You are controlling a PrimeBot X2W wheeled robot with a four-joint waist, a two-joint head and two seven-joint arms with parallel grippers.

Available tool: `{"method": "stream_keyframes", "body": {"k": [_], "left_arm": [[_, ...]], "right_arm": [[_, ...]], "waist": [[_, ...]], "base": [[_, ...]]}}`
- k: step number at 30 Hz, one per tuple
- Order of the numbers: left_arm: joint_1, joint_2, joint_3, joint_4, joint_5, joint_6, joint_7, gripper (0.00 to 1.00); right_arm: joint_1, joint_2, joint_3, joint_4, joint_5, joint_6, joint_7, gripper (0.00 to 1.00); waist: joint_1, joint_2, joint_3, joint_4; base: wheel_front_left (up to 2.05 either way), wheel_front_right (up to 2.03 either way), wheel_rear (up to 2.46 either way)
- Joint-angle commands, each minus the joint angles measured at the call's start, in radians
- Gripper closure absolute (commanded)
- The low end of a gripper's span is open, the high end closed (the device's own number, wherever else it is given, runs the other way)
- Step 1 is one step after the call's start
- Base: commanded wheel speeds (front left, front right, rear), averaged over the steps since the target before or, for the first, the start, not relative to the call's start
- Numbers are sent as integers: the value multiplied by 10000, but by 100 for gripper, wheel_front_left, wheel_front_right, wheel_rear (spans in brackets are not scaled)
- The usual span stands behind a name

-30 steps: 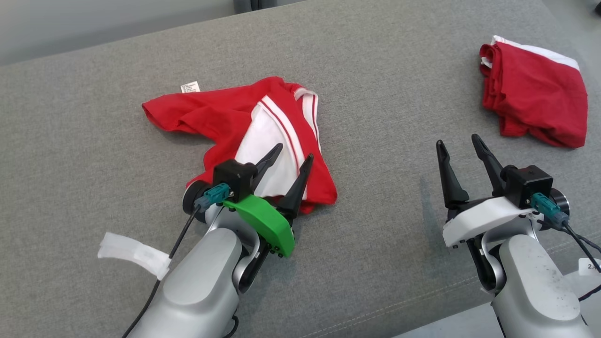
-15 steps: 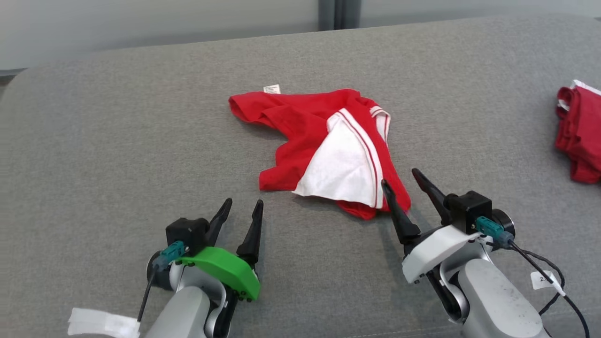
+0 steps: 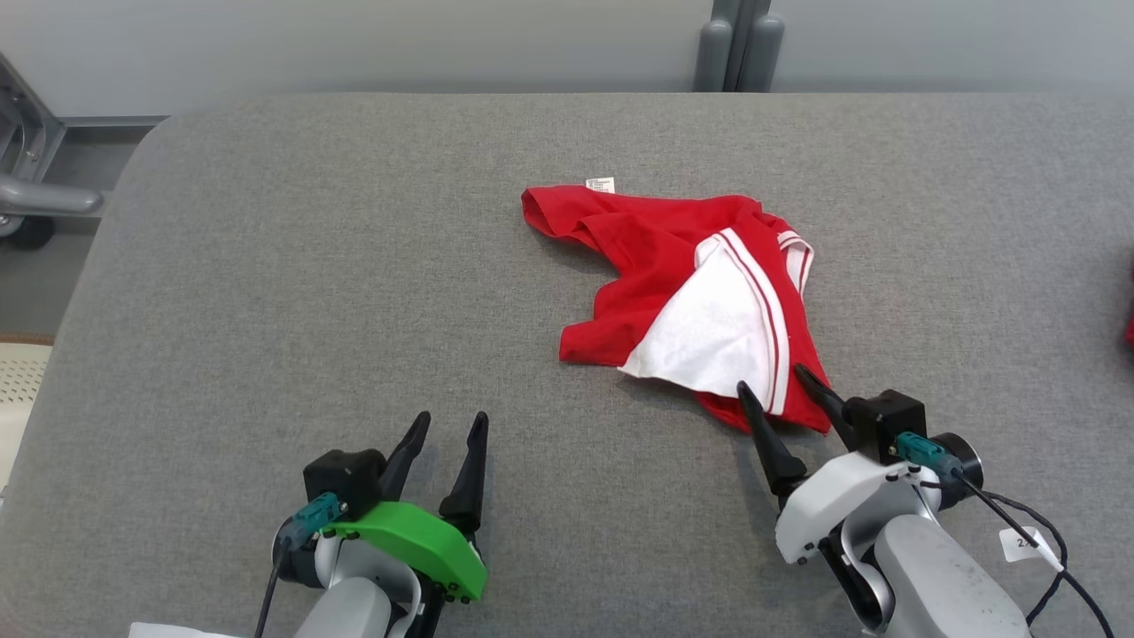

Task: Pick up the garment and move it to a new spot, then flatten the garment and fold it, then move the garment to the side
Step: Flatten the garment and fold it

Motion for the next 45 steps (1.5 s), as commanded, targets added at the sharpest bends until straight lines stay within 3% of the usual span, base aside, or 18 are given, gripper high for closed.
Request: {"method": "stream_keyframes", "body": {"k": [1,6,7,10,16,23,30,31,32,36,45], "left_arm": [[94,27,6,-45,-65,29,-3,0],[23,28,-40,-117,-87,46,-4,0],[7,28,-52,-129,-95,45,-4,0],[-29,28,-92,-167,-121,51,-4,0],[5,28,-101,-172,-186,42,-4,0],[186,28,-99,-97,-232,28,-2,0],[191,29,-188,-42,-340,36,-4,0],[188,29,-199,-24,-358,46,-4,0],[113,25,-269,42,-349,57,-4,0],[-261,31,-344,175,-271,79,-4,0],[-2205,32,-19,1086,462,240,-4,0]], "right_arm": [[102,-50,-96,82,-82,-15,0,0],[119,-16,-172,511,-232,-14,0,0],[88,-8,-163,587,-235,-15,0,11],[-73,0,-204,727,-228,-15,0,100],[-276,-227,-718,221,-165,-15,0,100],[-480,-1224,-1888,-445,-243,-15,0,100],[-198,-1991,-2864,26,-508,-15,0,100],[-100,-2005,-3017,339,-475,-15,0,53],[-180,-2055,-3301,693,-544,-15,0,0],[-185,-1808,-3688,799,-703,-14,0,0],[-224,-987,-3535,-533,-646,-14,0,0]], "waist": [[0,0,-5,-13],[0,0,17,-94],[0,0,23,-105],[0,0,56,-122],[0,0,11,-170],[0,0,-233,-441],[0,0,-317,-793],[0,0,-311,-865],[0,0,-245,-1020],[0,0,29,-1397],[0,0,913,-2601]], "base": [[0,0,0],[0,0,0],[0,0,0],[0,0,0],[0,0,0],[0,0,0],[0,0,0],[0,0,0],[0,0,0],[0,0,0],[0,0,0]]}}
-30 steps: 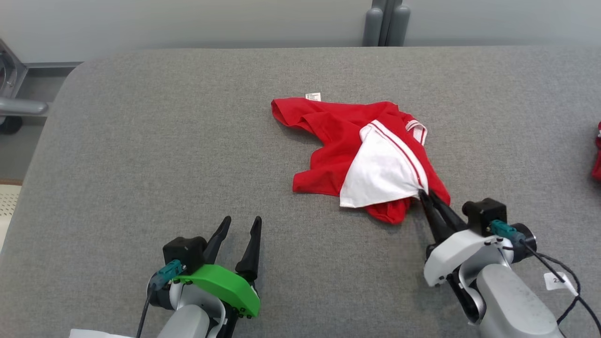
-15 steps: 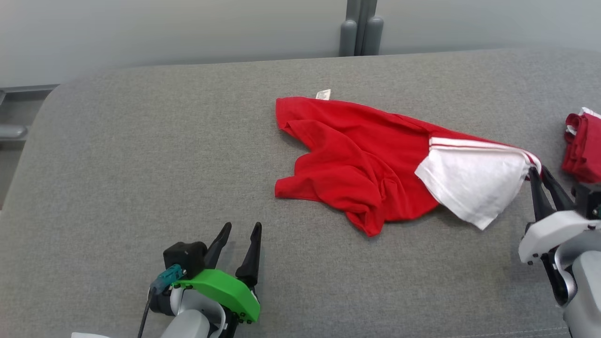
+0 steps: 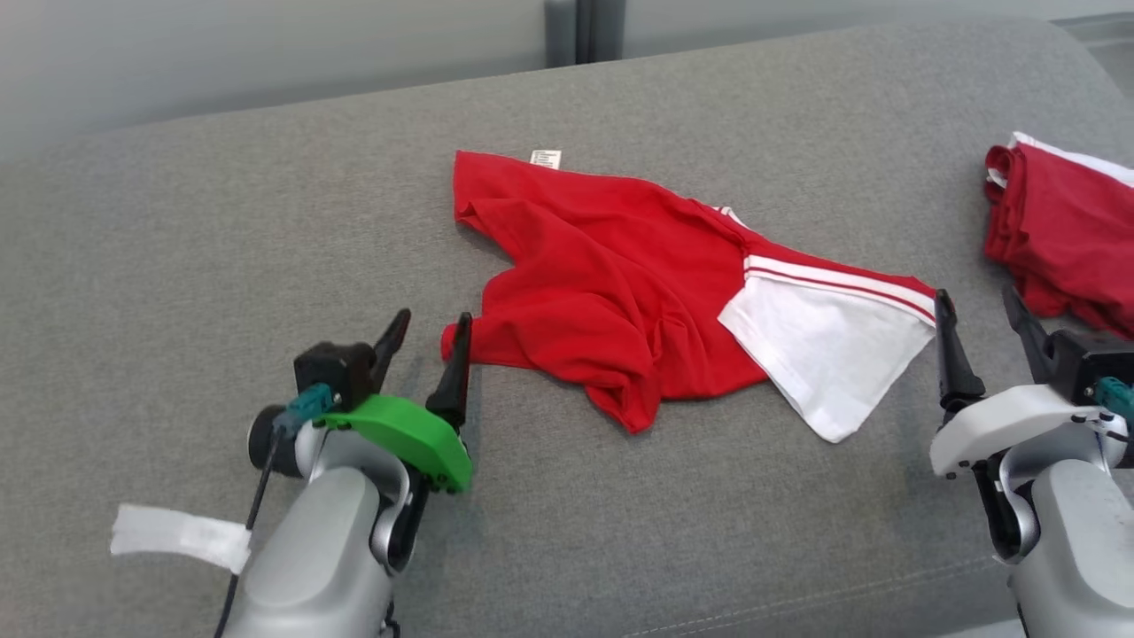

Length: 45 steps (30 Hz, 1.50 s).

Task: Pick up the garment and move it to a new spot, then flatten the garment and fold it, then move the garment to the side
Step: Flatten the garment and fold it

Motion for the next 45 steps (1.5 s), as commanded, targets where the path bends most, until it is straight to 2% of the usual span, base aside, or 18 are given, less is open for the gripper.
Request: {"method": "stream_keyframes", "body": {"k": [1,10,16,19,23,24,25,27,32,36,41,44,45], "left_arm": [[-593,40,86,301,210,66,-2,0],[-3089,134,550,2723,416,179,32,0],[-3875,147,739,4367,151,366,177,0],[-4070,115,795,4734,-53,95,166,0],[-4299,95,951,4843,-340,-51,70,2],[-4353,116,989,4747,-353,-76,27,89],[-4387,136,1001,4625,-346,-129,-3,100],[-4387,137,1035,4526,-383,-148,-20,100],[-4193,435,1457,3220,-119,-208,-19,100],[-4014,768,1923,2403,343,-53,-13,100],[-4668,1869,2145,2337,1164,344,-14,100],[-4998,2545,2063,3051,1498,409,8,100],[-5097,2714,2073,3363,1501,377,148,80]], "right_arm": [[-95,146,147,-209,60,-12,0,0],[-346,721,911,-899,294,-12,0,0],[-288,801,1007,-945,376,-12,0,0],[-266,819,1004,-988,388,-12,0,0],[-328,904,1039,-1011,350,-12,0,0],[-366,915,1044,-995,347,-12,0,0],[-401,912,1042,-981,353,-12,0,0],[-412,923,1040,-976,353,-12,0,0],[-420,916,951,-927,402,-12,0,0],[-464,956,856,-887,415,-12,0,0],[-550,1014,953,-904,402,-12,0,0],[-620,1034,1048,-870,421,-12,0,0],[-617,1056,1075,-861,419,-12,0,0]], "waist": [[0,0,674,-768],[0,0,1536,-2002],[0,0,1773,-2370],[0,0,1862,-2437],[0,0,1991,-2481],[0,0,2022,-2480],[0,0,2048,-2470],[0,0,2067,-2453],[0,0,2136,-2270],[0,0,2147,-2127],[0,0,2211,-2099],[0,0,2206,-2147],[0,0,2189,-2160]], "base": [[0,0,0],[0,0,0],[0,0,0],[0,0,0],[0,0,0],[0,0,0],[0,0,0],[0,0,0],[0,0,0],[0,0,0],[0,0,0],[0,0,0],[0,0,0]]}}
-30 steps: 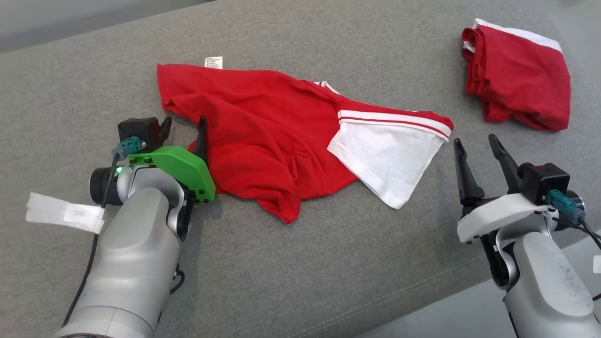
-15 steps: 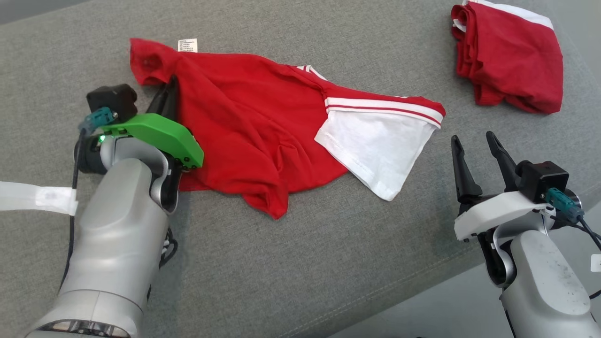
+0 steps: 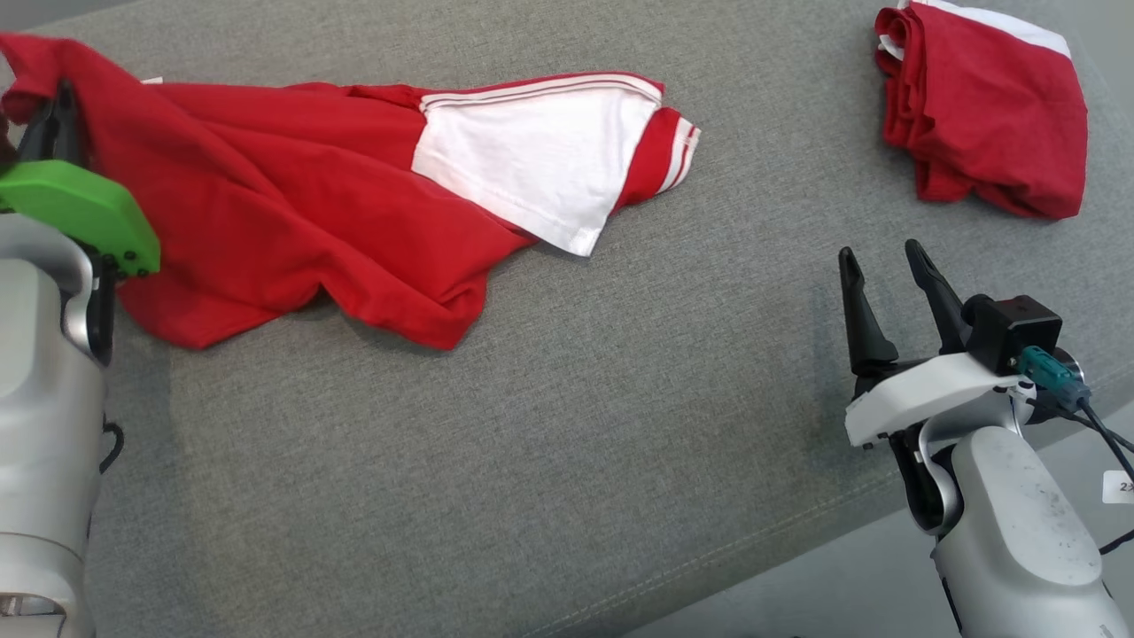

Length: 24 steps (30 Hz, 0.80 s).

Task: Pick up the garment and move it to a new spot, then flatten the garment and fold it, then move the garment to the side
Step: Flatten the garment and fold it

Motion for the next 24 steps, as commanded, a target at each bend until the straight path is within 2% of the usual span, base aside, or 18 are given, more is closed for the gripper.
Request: {"method": "stream_keyframes", "body": {"k": [1,3,7,9,12,18,24], "left_arm": [[-94,158,-15,332,65,-5,164,0],[-168,364,39,679,46,91,135,0],[325,106,256,941,-263,-19,-69,0],[650,-192,302,809,-367,-86,-119,0],[1286,-611,642,-277,-475,-27,-131,0],[3371,-1941,963,-2323,-122,-152,-127,0],[4575,-2556,795,-2813,157,-342,-126,0]], "right_arm": [[-73,27,25,23,20,-12,0,0],[-10,43,9,44,61,-12,0,0],[202,22,-186,52,87,-12,0,0],[258,6,-287,58,95,-12,0,0],[344,30,-338,23,98,-12,0,0],[552,46,-305,98,48,-12,0,0],[649,37,-206,216,38,-12,0,0]], "waist": [[0,0,-38,-21],[0,0,-118,-4],[0,0,-266,228],[0,0,-367,405],[0,0,-532,669],[0,0,-985,1118],[0,0,-1246,1252]], "base": [[0,0,0],[0,0,0],[0,0,0],[0,0,0],[0,0,0],[0,0,0],[0,0,0]]}}
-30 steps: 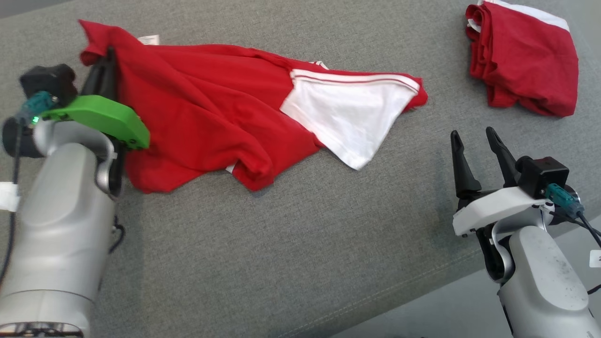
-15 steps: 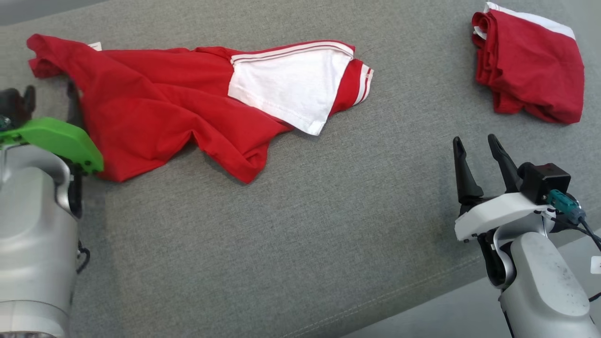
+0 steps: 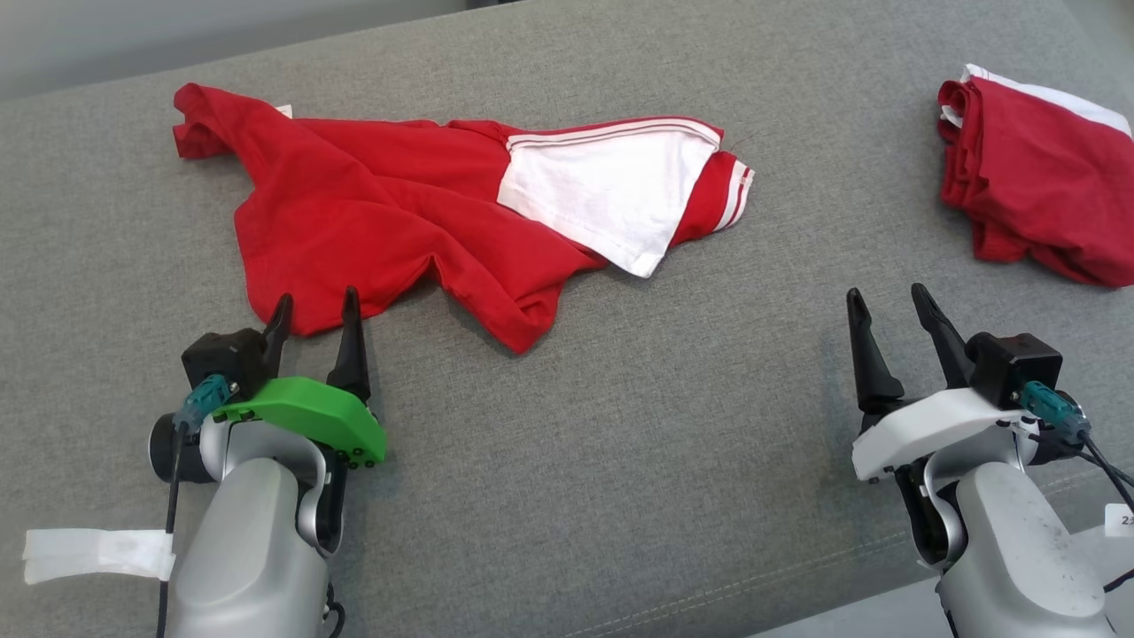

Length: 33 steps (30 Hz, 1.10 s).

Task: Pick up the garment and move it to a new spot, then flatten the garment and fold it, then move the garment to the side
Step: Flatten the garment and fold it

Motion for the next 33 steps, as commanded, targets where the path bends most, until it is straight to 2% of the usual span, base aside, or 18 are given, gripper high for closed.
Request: {"method": "stream_keyframes", "body": {"k": [1,9,17,18,19,20,23,24,25,26,30,33], "left_arm": [[78,-14,-11,-67,94,-39,-28,0],[687,-91,731,-57,369,635,-19,0],[435,-124,1535,416,-92,477,-18,0],[359,-121,1572,476,-185,451,-16,15],[318,-124,1547,570,-183,389,-16,36],[290,-127,1541,641,-220,365,-15,48],[206,-122,1506,774,-367,311,-16,54],[174,-123,1503,817,-400,294,-15,63],[150,-123,1462,839,-392,294,-15,75],[137,-123,1461,769,-332,360,-16,100],[344,-101,1919,66,85,669,-16,100],[644,-112,2201,-583,405,689,-18,100]], "right_arm": [[82,-32,14,26,-42,-12,0,0],[167,-118,59,14,47,-12,0,0],[46,-189,136,-51,49,-12,0,0],[8,-197,161,-48,56,-12,0,0],[-16,-208,180,-42,55,-12,0,0],[-37,-210,202,-34,60,-12,0,0],[-55,-216,194,-11,60,-12,0,0],[-47,-218,183,-4,59,-12,0,0],[-33,-219,164,-1,53,-12,0,0],[-10,-217,141,5,41,-12,0,0],[131,-190,-55,-19,6,-12,0,0],[290,-178,-206,-41,13,-12,0,0]], "waist": [[0,0,-134,111],[0,0,-159,8],[0,0,39,-282],[0,0,46,-327],[0,0,51,-361],[0,0,54,-397],[0,0,44,-475],[0,0,39,-488],[0,0,27,-492],[0,0,14,-484],[0,0,-98,-240],[0,0,-290,188]], "base": [[0,0,0],[0,0,0],[0,0,0],[0,0,0],[0,0,0],[0,0,0],[0,0,0],[0,0,0],[0,0,0],[0,0,0],[0,0,0],[0,0,0]]}}
